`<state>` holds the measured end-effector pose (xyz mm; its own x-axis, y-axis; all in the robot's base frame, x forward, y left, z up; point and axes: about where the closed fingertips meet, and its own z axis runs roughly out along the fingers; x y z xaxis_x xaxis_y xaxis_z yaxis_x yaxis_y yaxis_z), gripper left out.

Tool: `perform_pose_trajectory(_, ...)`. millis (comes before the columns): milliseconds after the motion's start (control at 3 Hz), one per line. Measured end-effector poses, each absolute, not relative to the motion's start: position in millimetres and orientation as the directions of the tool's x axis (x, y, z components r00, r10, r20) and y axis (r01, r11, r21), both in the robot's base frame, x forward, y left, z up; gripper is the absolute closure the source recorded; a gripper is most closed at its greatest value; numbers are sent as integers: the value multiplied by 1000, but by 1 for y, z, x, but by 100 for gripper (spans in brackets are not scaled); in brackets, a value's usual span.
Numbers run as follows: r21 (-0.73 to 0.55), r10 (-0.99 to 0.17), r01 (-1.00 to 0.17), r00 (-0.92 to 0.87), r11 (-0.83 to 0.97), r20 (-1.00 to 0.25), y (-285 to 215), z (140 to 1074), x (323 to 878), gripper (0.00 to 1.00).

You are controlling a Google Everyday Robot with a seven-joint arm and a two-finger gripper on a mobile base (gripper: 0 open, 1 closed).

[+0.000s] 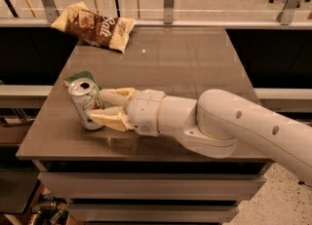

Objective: Move 7up can near brown chip bag

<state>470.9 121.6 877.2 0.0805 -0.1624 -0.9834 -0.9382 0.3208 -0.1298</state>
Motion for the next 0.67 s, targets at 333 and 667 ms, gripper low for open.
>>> perform_pose_trajectory(333,-132,-163,-939,83,318,-983,123,878,470,100)
perform_pose_trajectory(667,-134,-164,-940,86,314,-983,125,879,469,83)
